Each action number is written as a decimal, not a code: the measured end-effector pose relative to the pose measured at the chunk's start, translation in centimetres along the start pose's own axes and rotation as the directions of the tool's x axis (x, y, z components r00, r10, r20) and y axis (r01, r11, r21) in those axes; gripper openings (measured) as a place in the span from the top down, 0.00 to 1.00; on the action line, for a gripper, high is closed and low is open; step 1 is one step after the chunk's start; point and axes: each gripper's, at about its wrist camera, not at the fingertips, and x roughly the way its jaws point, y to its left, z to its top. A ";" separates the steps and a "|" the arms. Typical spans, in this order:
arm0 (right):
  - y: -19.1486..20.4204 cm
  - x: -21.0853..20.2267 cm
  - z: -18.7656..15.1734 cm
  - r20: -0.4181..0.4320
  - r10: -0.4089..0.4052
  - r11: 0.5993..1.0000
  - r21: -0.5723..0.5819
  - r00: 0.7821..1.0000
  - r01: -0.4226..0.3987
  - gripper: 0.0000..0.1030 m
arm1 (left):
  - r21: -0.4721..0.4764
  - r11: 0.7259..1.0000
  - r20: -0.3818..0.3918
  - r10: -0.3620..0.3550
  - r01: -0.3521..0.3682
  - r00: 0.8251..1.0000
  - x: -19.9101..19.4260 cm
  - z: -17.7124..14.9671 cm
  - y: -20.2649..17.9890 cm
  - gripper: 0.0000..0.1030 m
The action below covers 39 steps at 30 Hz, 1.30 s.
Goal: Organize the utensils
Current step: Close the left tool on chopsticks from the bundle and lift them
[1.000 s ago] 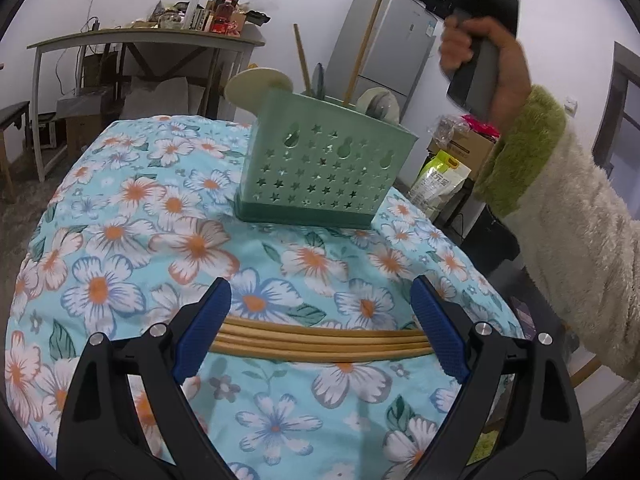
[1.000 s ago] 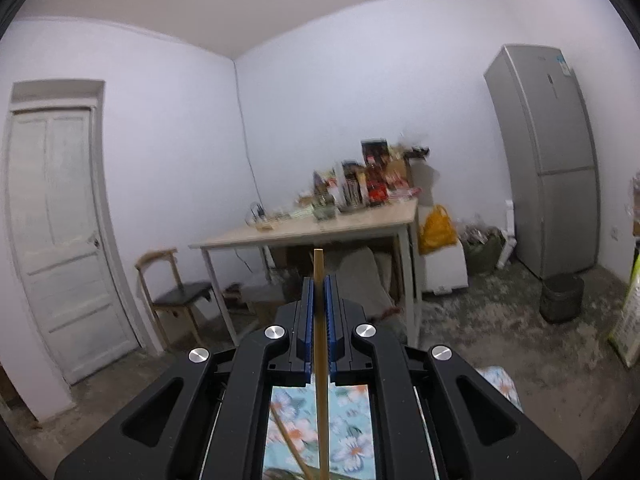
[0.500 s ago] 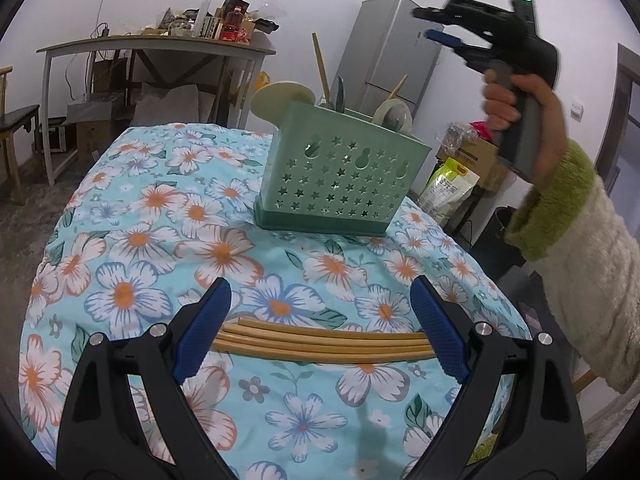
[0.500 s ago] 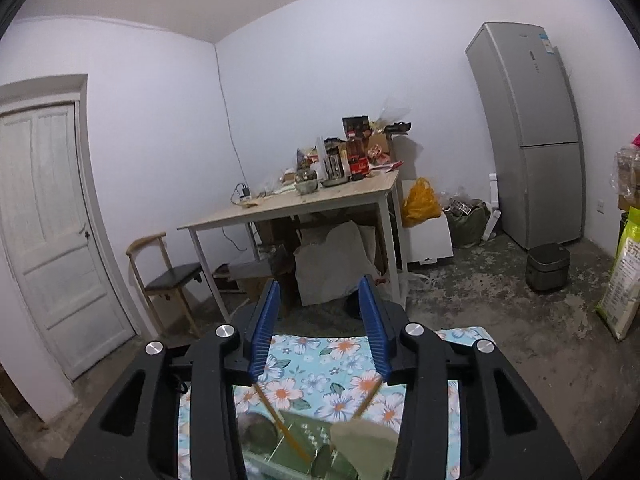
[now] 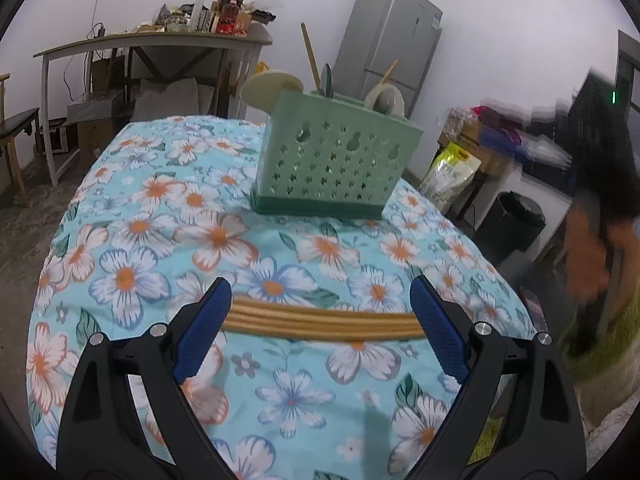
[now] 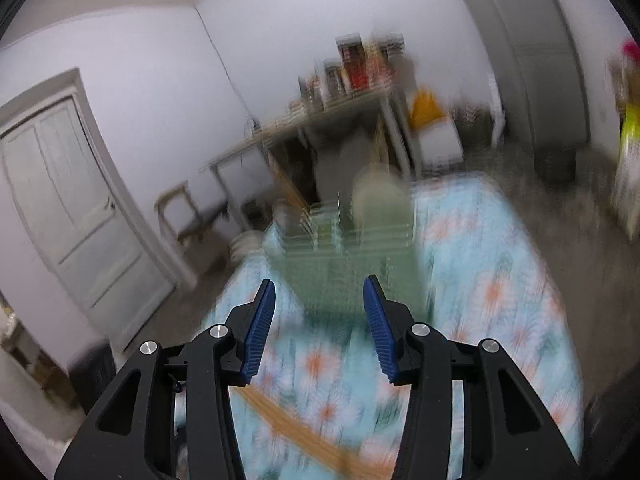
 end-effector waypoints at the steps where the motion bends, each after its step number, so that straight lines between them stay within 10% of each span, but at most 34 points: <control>1: -0.3 0.6 -1.5 -0.042 0.002 1.000 0.022 0.999 -0.001 0.56 | -0.004 1.000 -0.018 -0.005 0.005 1.000 0.0 -0.2 0.0 0.22; 10: -1.5 3.7 -8.3 -0.231 -0.008 0.992 0.119 0.973 0.037 0.56 | -0.290 0.955 -0.157 -0.103 0.054 0.982 1.8 -2.0 3.8 0.58; 12: -1.4 3.9 -8.9 -0.238 -0.008 0.993 0.115 0.971 0.036 0.56 | -0.410 0.909 -0.170 -0.163 0.080 0.972 2.6 -2.7 5.3 0.61; 17: -1.5 3.9 -8.8 -0.237 0.004 0.993 0.117 0.972 0.024 0.56 | -0.703 0.684 -0.050 -0.321 0.195 0.946 4.0 -4.6 9.6 0.66; 21: -2.0 4.0 -8.9 -0.235 0.029 0.989 0.149 0.972 0.007 0.56 | -0.774 0.601 -0.010 -0.327 0.200 0.945 4.3 -5.1 10.7 0.76; 28: -2.6 3.4 -9.0 -0.222 0.051 0.983 0.182 0.974 -0.010 0.56 | -0.820 0.551 -0.009 -0.284 0.155 0.959 4.3 -5.8 11.6 0.89; 39: -4.1 2.7 -9.0 -0.206 0.074 0.974 0.226 0.976 -0.026 0.56 | -0.761 0.638 -0.049 -0.231 0.113 0.972 2.2 -4.8 10.1 0.90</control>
